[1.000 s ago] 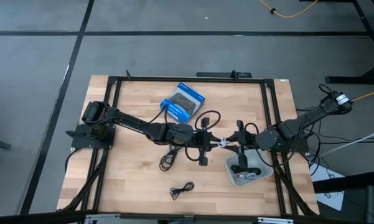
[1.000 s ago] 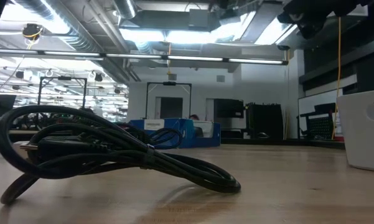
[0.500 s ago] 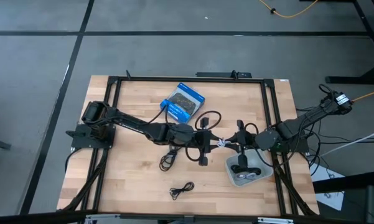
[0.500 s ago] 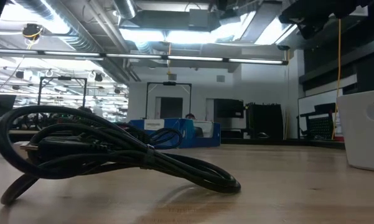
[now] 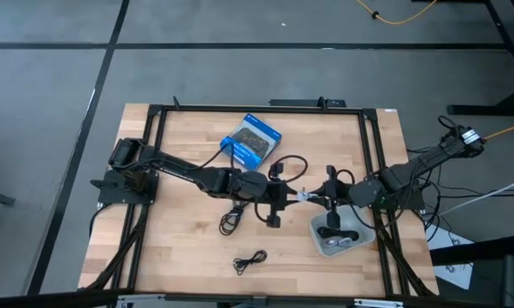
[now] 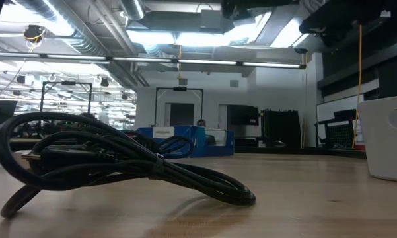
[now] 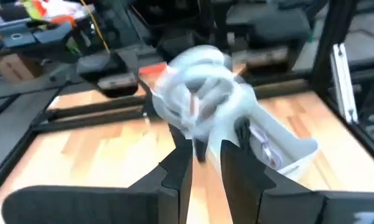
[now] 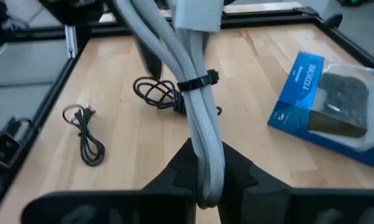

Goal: Pick and place USB-C Cables
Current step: Put the white charger cable into the gray bin, then put the black and white charger cable into the gray bin

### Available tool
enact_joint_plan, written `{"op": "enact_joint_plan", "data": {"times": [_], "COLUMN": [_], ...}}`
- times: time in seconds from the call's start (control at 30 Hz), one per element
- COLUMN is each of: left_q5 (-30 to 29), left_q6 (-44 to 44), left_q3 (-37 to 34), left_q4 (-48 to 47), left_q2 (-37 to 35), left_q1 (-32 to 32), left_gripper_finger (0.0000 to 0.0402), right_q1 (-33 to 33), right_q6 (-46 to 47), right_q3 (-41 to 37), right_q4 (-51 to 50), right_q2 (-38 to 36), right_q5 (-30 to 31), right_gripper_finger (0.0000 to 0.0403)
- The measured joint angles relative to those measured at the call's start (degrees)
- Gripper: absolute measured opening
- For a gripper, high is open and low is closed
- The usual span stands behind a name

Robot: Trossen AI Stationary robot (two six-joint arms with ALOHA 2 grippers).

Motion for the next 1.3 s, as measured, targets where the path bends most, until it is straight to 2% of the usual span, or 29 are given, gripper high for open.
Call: {"op": "enact_joint_plan", "data": {"times": [0.23, 0.37, 0.53, 0.73, 0.83, 0.97, 1.1, 1.3], "left_q5": [-7.5, -10.4, -10.9, -12.8, -13.1, -13.1, -13.1, -14.4], "left_q6": [-0.3, -1.3, 0.0, 0.1, 0.1, 0.1, 0.1, 0.9], "left_q3": [0.1, 0.0, 0.1, 0.0, 0.0, 0.0, 0.0, 0.0], "left_q4": [-10.6, -12.6, -12.2, -12.7, -12.6, -12.7, -12.7, -15.8], "left_q2": [-4.5, -4.9, -5.7, -5.5, -5.5, -5.5, -5.5, -5.5], "left_q1": [-0.3, -0.3, 0.0, 0.2, 0.2, 0.2, 0.2, 0.2], "left_gripper_finger": [0.0076, 0.0076, 0.0076, 0.0076, 0.0076, 0.0076, 0.0076, 0.0075], "right_q1": [2.0, 4.0, 7.9, 12.8, 13.9, 14.0, 14.0, 14.0], "right_q6": [2.7, 9.8, 22.3, 36.5, 42.8, 49.3, 49.5, 49.5], "right_q3": [0.1, 0.1, 0.1, 0.1, 0.1, 0.1, 0.1, 0.1], "right_q4": [-2.4, -8.0, -17.6, -33.0, -39.9, -42.6, -41.2, -41.2], "right_q2": [-0.4, -0.8, -0.9, -0.9, -0.9, -0.9, -0.9, -0.9], "right_q5": [-1.2, -9.0, -18.6, -29.1, -28.4, -25.3, -25.7, -27.8], "right_gripper_finger": [0.0031, 0.0031, 0.0031, 0.0031, 0.0042, 0.0109, 0.016, 0.0177]}}
